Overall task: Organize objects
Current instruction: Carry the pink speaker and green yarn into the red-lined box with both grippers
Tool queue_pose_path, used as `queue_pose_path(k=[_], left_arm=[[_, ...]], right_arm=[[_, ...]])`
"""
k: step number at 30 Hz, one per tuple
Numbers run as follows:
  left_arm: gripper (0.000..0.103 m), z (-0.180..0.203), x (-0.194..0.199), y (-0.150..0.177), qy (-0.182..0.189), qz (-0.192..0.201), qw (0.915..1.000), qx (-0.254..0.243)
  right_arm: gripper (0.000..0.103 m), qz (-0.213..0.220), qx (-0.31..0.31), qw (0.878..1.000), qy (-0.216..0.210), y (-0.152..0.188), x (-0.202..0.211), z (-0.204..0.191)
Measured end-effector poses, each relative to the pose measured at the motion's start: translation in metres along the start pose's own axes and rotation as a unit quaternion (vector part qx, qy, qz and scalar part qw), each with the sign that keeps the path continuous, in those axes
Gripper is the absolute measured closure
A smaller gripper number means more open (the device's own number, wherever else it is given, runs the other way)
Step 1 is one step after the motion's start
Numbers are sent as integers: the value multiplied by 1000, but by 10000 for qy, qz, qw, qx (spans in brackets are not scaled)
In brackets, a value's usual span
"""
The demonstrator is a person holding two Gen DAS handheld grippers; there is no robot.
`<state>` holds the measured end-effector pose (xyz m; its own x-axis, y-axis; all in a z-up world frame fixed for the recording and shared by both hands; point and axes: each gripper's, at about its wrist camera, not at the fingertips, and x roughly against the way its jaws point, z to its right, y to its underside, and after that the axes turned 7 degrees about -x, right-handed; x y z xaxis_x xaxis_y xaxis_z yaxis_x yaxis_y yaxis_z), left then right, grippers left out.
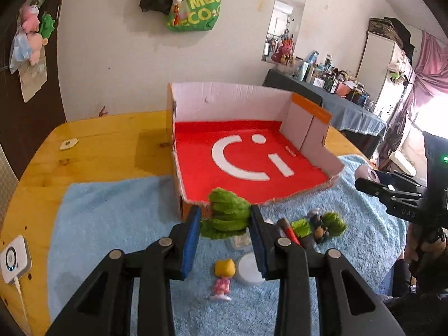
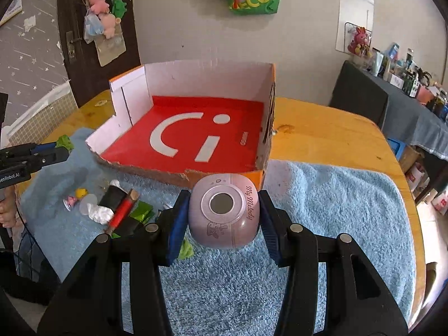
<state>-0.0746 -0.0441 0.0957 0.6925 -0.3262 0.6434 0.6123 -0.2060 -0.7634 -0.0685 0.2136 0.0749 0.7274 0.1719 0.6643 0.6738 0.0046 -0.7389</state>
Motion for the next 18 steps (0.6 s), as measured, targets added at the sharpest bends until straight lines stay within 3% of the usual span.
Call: queue_pose_path(k=[8,15,18], left_arm=[[67,8,-13,-46,-105,168,9995,-262],[67,9,-64,-75,-274,-325,9976,-544],[67,6,-84,-78,-335,-561,9962,-582]], right_arm=[[57,209,194,9995,-132,-45,-9,-9],[57,-322,343,9985,-267,-82,-62,-15],[57,-531,490,9973,-128,-91,-84,-18]])
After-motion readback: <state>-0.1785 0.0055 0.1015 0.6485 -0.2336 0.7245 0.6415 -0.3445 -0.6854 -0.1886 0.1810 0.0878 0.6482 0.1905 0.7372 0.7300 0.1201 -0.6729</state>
